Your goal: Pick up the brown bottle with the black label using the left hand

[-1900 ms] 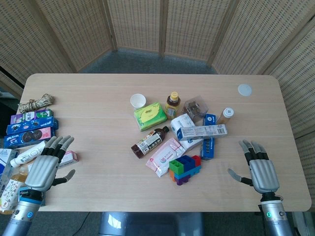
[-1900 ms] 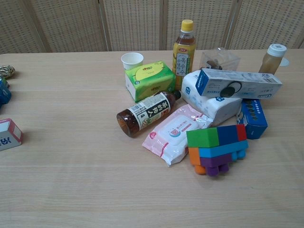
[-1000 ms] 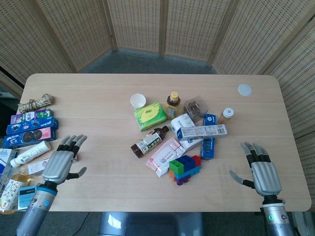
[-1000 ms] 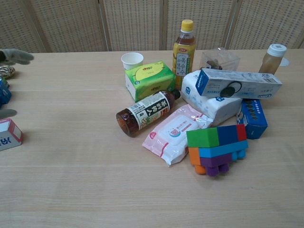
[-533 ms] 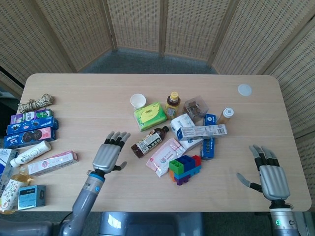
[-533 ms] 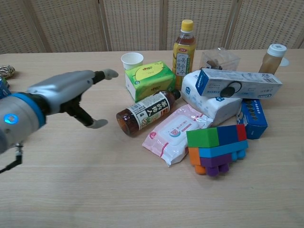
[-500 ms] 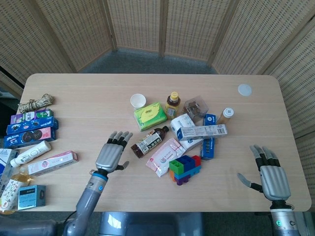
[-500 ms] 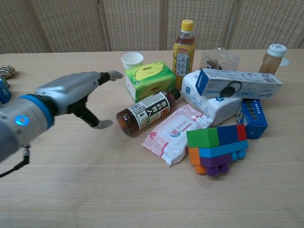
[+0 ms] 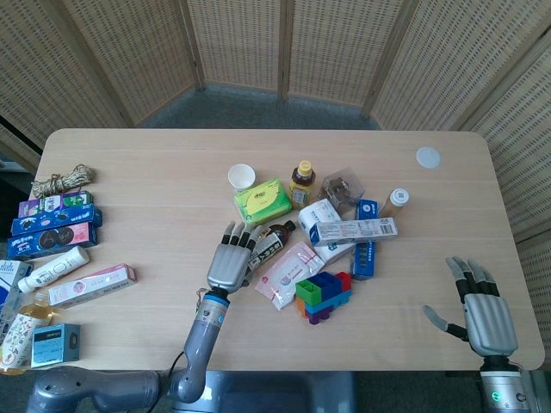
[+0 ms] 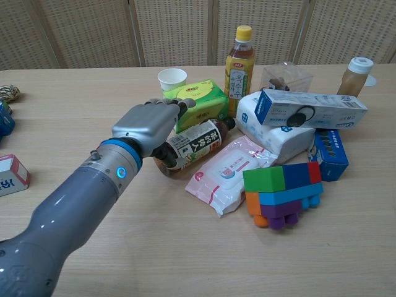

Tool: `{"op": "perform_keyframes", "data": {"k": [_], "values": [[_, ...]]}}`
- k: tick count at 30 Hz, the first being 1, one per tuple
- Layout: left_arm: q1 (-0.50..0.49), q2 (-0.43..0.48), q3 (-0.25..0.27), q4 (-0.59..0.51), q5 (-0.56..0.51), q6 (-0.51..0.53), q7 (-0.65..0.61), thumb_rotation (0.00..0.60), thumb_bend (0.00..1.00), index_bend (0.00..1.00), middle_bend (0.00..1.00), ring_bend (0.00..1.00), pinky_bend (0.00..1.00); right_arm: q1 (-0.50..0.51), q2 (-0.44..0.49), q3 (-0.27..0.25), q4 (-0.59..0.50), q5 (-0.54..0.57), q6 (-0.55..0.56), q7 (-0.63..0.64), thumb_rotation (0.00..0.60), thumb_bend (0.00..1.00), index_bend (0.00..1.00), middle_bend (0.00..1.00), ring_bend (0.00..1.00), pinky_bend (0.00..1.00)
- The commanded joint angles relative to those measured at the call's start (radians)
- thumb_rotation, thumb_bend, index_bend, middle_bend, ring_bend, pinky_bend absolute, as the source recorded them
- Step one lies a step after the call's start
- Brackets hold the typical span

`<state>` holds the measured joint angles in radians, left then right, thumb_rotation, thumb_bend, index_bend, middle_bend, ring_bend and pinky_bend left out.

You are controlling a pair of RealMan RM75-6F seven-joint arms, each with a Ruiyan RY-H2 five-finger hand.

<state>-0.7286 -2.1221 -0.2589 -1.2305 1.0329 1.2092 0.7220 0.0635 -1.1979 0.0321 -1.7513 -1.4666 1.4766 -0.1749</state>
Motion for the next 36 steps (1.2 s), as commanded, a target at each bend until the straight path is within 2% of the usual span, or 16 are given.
{"op": "perform_keyframes", "data": {"k": [1,8,15,19,23,26,29,32,36], "values": [[-0.021,-0.044,-0.002,0.069,0.022,0.0,-0.003,0.6,0.31,0.0,0.0,0.0,0.0,-0.004,0.005,-0.001,-0.006,-0.004,0.004,0.013,0.003,0.2,0.0,0.03,0.0,0.0],[-0.017,-0.067,-0.003,0.16,0.048,0.021,-0.003,0.6,0.31,0.0,0.0,0.0,0.0,-0.023,0.018,-0.005,-0.02,-0.015,0.025,0.049,0.001,0.19,0.0,0.03,0.0,0.0],[0.023,-0.004,-0.048,0.139,0.025,0.046,-0.016,0.6,0.32,0.0,0.0,0.0,0.0,-0.035,0.028,-0.01,-0.032,-0.028,0.038,0.069,0.002,0.19,0.0,0.03,0.0,0.0],[0.056,0.069,-0.068,0.088,0.018,0.078,-0.016,0.6,0.31,0.0,0.0,0.0,0.0,-0.04,0.029,-0.012,-0.039,-0.038,0.046,0.071,0.001,0.2,0.0,0.03,0.0,0.0],[0.111,0.157,-0.081,-0.024,-0.007,0.098,-0.046,0.6,0.31,0.0,0.0,0.0,0.0,-0.042,0.035,-0.011,-0.041,-0.042,0.047,0.074,0.008,0.19,0.0,0.03,0.0,0.0],[0.151,0.211,-0.057,-0.131,-0.008,0.109,-0.063,0.6,0.32,0.0,0.01,0.0,0.0,-0.038,0.034,-0.01,-0.04,-0.046,0.04,0.077,0.001,0.2,0.0,0.03,0.0,0.0],[0.183,0.248,-0.03,-0.261,-0.04,0.08,-0.095,0.6,0.31,0.0,0.08,0.03,0.01,-0.032,0.027,-0.009,-0.038,-0.049,0.031,0.076,0.002,0.19,0.0,0.03,0.0,0.0],[0.189,0.261,-0.007,-0.336,-0.069,0.057,-0.085,0.6,0.31,0.02,0.14,0.09,0.08,-0.029,0.024,-0.008,-0.038,-0.053,0.025,0.075,0.002,0.19,0.0,0.03,0.0,0.0],[0.166,0.229,0.001,-0.352,-0.138,0.028,-0.031,0.6,0.31,0.09,0.17,0.13,0.18,-0.034,0.028,-0.008,-0.041,-0.058,0.035,0.079,0.003,0.2,0.0,0.03,0.0,0.0]]}}
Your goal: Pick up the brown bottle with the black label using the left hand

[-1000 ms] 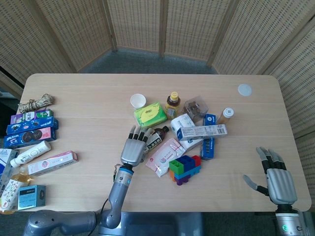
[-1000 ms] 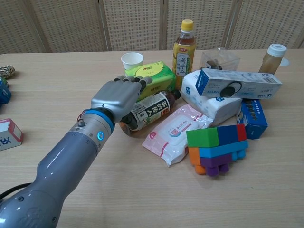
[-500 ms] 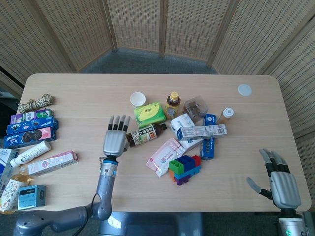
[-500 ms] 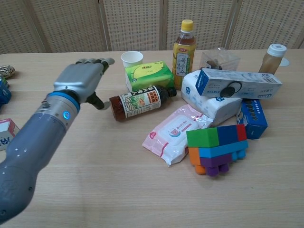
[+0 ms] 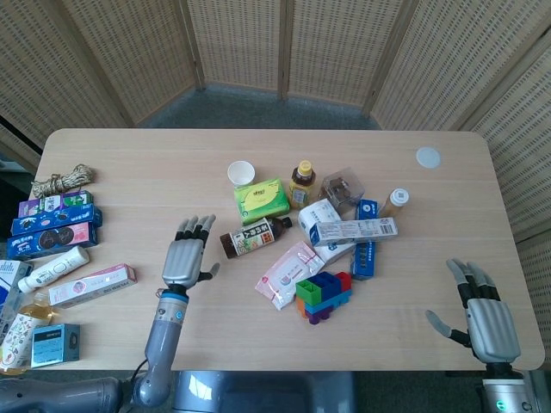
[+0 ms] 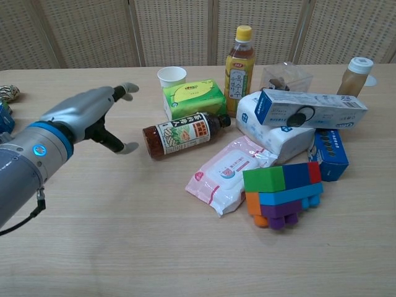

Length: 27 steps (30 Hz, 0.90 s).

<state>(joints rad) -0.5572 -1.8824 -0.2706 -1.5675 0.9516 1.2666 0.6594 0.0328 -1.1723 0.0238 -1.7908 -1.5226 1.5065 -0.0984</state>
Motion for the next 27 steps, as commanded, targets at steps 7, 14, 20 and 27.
{"op": "perform_keyframes", "data": {"k": [7,14,20,27], "values": [[-0.073,-0.096,-0.049,0.058,-0.179,-0.085,0.056,0.6,0.32,0.04,0.15,0.14,0.22,-0.018,0.015,-0.006,-0.006,-0.003,0.02,0.007,0.001,0.2,0.0,0.03,0.0,0.0],[-0.114,-0.129,-0.093,0.1,-0.214,-0.095,0.033,0.6,0.31,0.0,0.15,0.14,0.24,-0.029,0.02,-0.006,-0.006,0.002,0.028,0.006,0.006,0.19,0.0,0.03,0.0,0.0],[-0.113,-0.099,-0.105,0.065,-0.249,-0.103,0.007,0.6,0.31,0.0,0.15,0.14,0.25,-0.025,0.018,-0.002,-0.005,0.006,0.018,0.004,0.002,0.19,0.0,0.03,0.0,0.0],[-0.109,-0.045,-0.107,0.0,-0.267,-0.094,-0.01,0.6,0.31,0.0,0.14,0.14,0.25,-0.021,0.015,0.002,-0.003,0.008,0.011,0.001,0.001,0.2,0.0,0.03,0.0,0.0]]}}
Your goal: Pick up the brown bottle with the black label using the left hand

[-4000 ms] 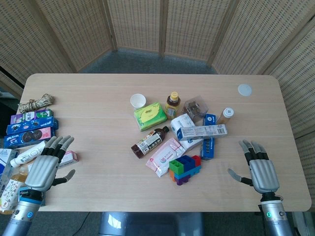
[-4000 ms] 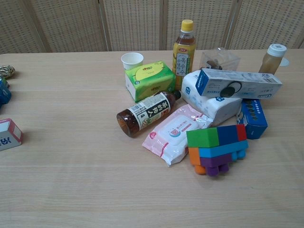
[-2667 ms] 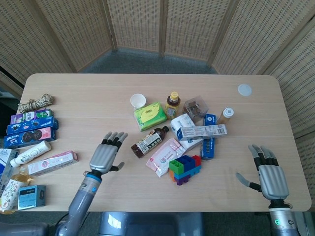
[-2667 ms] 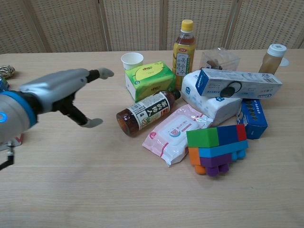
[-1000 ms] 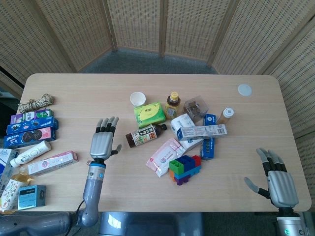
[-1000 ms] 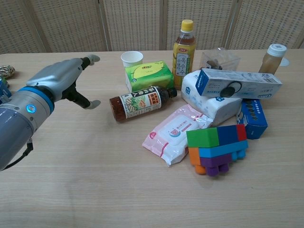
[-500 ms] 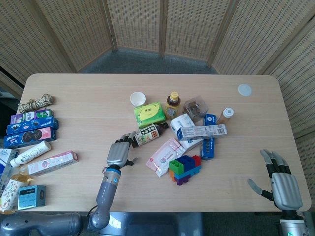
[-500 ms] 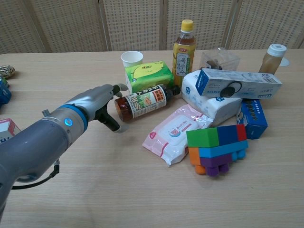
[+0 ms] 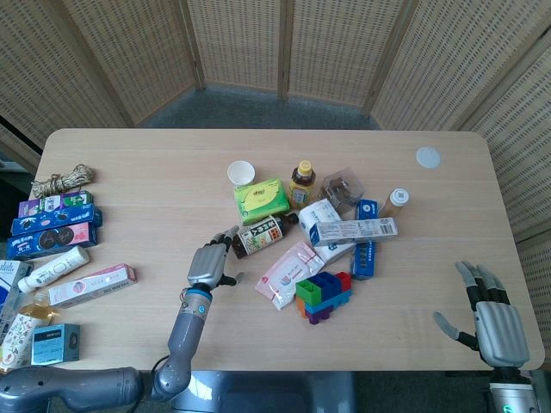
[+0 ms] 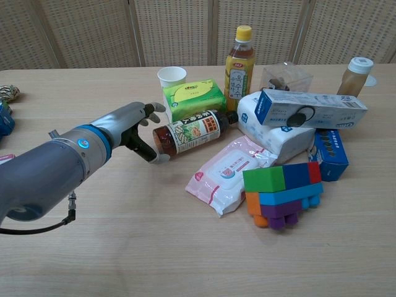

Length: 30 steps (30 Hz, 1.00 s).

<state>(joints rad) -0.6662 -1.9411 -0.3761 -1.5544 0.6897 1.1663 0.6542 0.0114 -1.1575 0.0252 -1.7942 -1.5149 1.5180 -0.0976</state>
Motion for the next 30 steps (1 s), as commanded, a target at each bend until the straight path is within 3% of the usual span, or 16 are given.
{"op": "perform_keyframes", "data": {"k": [1,12,30], "values": [[-0.002,0.017,-0.002,-0.016,-0.009,0.007,-0.004,0.6,0.31,0.0,0.14,0.13,0.25,0.0,0.0,0.0,0.001,0.0,-0.001,0.0,0.002,0.19,0.0,0.03,0.0,0.0],[-0.049,0.026,-0.015,0.0,-0.062,0.001,-0.002,0.6,0.31,0.0,0.13,0.11,0.25,-0.011,0.006,0.0,0.0,0.0,0.012,0.003,0.005,0.2,0.0,0.03,0.0,0.0],[-0.187,-0.076,-0.05,0.206,-0.11,-0.075,-0.012,0.6,0.32,0.01,0.14,0.12,0.24,-0.023,0.019,0.0,-0.02,-0.005,0.026,-0.012,0.002,0.19,0.0,0.03,0.0,0.0]]}}
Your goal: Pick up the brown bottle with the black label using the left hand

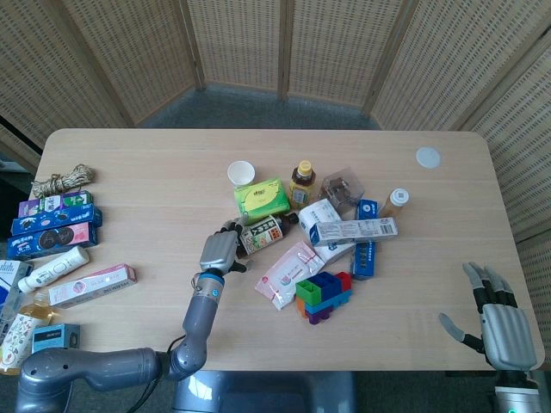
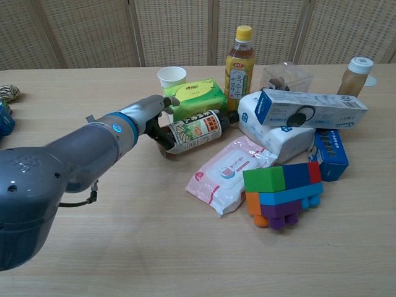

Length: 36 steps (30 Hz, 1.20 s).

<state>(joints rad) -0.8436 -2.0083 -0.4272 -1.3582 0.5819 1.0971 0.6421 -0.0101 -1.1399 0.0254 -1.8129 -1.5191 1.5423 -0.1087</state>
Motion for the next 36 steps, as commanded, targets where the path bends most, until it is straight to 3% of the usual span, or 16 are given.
{"op": "perform_keyframes", "data": {"k": [1,19,26,36], "values": [[-0.014,-0.013,0.003,0.015,-0.001,-0.007,0.002,0.6,0.31,0.02,0.14,0.13,0.24,-0.002,0.002,-0.001,-0.002,-0.001,0.003,-0.001,0.003,0.19,0.0,0.03,0.0,0.0],[-0.062,-0.076,0.04,0.148,0.001,-0.062,0.007,0.6,0.33,0.05,0.12,0.13,0.24,-0.01,0.011,0.0,-0.009,-0.004,0.008,0.001,0.003,0.2,0.0,0.03,0.0,0.0],[-0.056,-0.08,0.053,0.16,0.061,-0.043,-0.027,0.6,0.52,0.23,0.28,0.32,0.42,-0.01,0.009,0.001,-0.008,-0.004,0.007,0.001,0.002,0.19,0.0,0.03,0.0,0.0],[-0.022,-0.065,0.068,0.135,0.102,-0.028,-0.069,0.6,0.6,0.43,0.52,0.59,0.67,-0.008,0.009,0.005,-0.012,-0.009,0.007,0.001,0.001,0.19,0.0,0.03,0.0,0.0]]}}
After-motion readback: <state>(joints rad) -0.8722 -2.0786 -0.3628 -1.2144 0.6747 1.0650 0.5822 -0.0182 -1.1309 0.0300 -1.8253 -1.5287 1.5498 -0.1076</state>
